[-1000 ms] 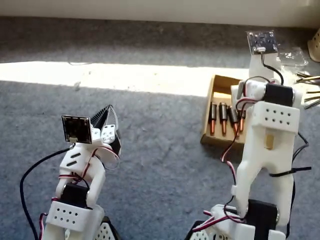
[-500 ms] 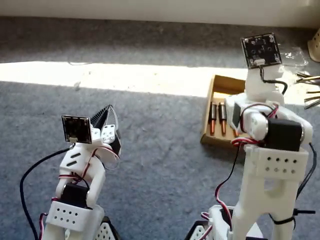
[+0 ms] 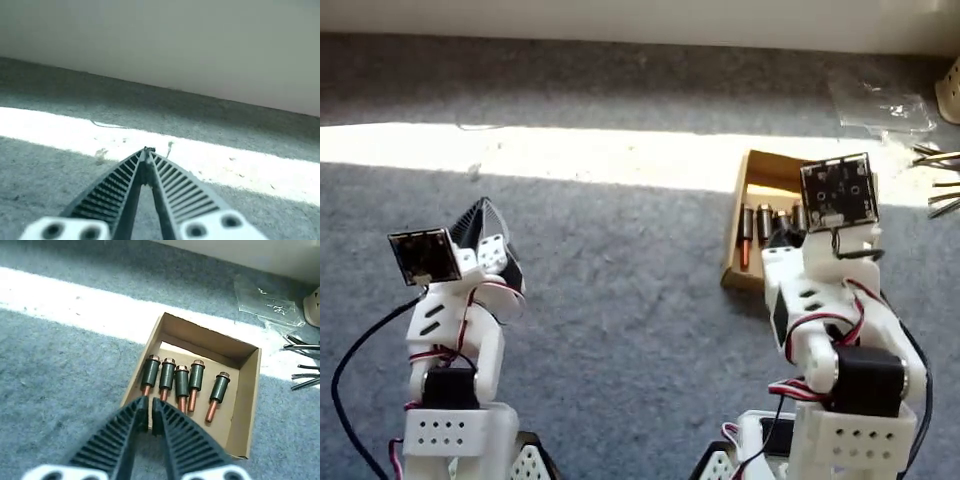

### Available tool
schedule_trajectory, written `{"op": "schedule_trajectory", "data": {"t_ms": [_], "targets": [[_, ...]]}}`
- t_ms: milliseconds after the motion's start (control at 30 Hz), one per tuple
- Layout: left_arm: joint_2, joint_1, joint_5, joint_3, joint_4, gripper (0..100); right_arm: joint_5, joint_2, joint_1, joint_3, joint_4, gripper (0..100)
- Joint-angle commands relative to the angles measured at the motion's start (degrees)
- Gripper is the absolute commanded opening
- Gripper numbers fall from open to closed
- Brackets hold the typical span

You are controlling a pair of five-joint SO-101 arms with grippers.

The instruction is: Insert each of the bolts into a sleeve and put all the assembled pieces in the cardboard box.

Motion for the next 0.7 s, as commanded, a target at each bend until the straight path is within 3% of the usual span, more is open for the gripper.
{"op": "schedule_trajectory", "data": {"t_ms": [0,167,667], "targets": [[-0.75,-3.21,-1.41,-4.18,0.00,1,0.09,-3.65,-0.57,1.80,-1.71,0.5],[-0.75,-4.44,-1.41,-7.78,7.03,1,0.09,-7.16,-0.57,4.26,-1.80,0.5],[-1.19,-1.71,-1.41,-8.22,9.58,1,-2.99,-19.74,-0.57,5.58,-1.36,0.5]]}}
